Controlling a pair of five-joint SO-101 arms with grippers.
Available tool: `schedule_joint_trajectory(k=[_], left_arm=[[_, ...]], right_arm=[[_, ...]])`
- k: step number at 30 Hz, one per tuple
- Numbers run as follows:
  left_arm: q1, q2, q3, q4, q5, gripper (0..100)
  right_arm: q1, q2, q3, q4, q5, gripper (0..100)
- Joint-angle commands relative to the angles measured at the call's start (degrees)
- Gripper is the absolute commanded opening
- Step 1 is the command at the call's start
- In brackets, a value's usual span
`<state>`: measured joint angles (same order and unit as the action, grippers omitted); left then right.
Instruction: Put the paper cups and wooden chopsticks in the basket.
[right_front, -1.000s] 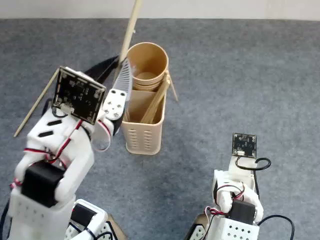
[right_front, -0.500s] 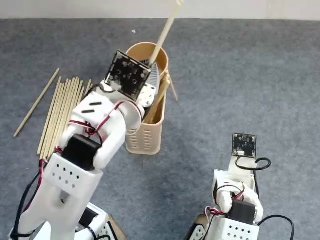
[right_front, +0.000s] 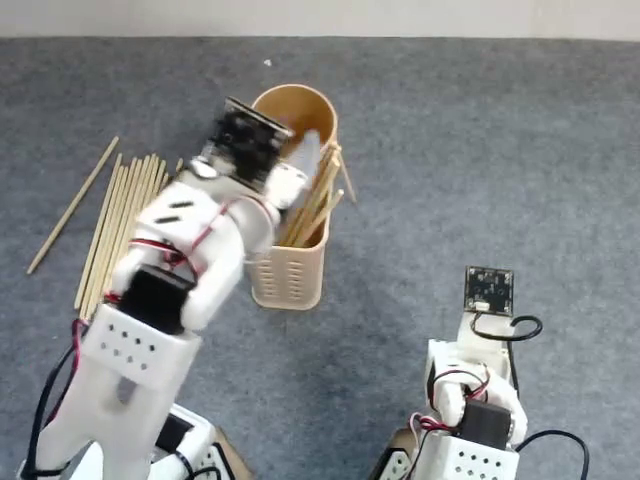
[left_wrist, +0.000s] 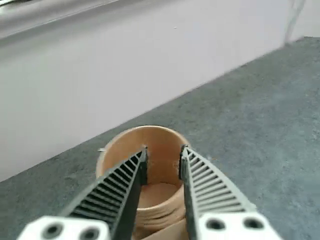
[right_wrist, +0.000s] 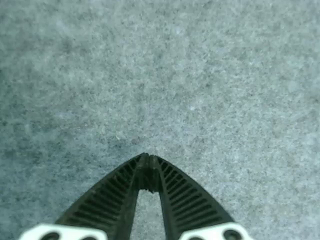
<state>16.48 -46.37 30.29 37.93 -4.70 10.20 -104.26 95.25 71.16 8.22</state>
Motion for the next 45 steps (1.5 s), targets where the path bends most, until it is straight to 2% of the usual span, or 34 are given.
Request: schedule_joint_trajectory(k=[1, 6, 11, 14, 19, 23, 26, 31, 36, 45], left_arm=[[-8.57, -0.4, -4.79, 4.22, 0.7, 14], [-25.36, 0.13, -2.24, 11.25, 0.44, 14], [-34.15, 0.22, 9.8, 16.62, -1.05, 14], [-33.45, 0.31, 16.66, 17.23, -6.77, 14], [-30.64, 0.31, 19.38, 15.56, -7.38, 7], [-30.73, 2.59, 18.51, 14.86, -9.67, 13], [-31.52, 11.38, 12.53, 18.81, -9.58, 21], [-32.13, 30.55, -3.12, 26.46, -9.85, 18], [-33.45, 45.23, -17.01, 27.43, -12.4, 18], [-33.71, 61.49, -25.36, 27.08, -14.33, 18]], right_arm=[[0.4, -0.66, 7.78, 0.22, -0.62, 0.5], [0.4, -0.66, 7.78, 0.22, -0.62, 0.5], [0.4, -0.66, 7.78, 0.22, -0.62, 0.5], [0.4, -0.66, 7.78, 0.22, -0.62, 0.5], [0.4, -0.66, 7.78, 0.22, -0.62, 0.5], [0.4, -0.66, 7.78, 0.22, -0.62, 0.5], [0.4, -0.66, 7.78, 0.22, -0.62, 0.5], [0.4, -0.66, 7.78, 0.22, -0.62, 0.5], [0.4, -0.66, 7.78, 0.22, -0.62, 0.5], [0.4, -0.66, 7.78, 0.22, -0.62, 0.5]])
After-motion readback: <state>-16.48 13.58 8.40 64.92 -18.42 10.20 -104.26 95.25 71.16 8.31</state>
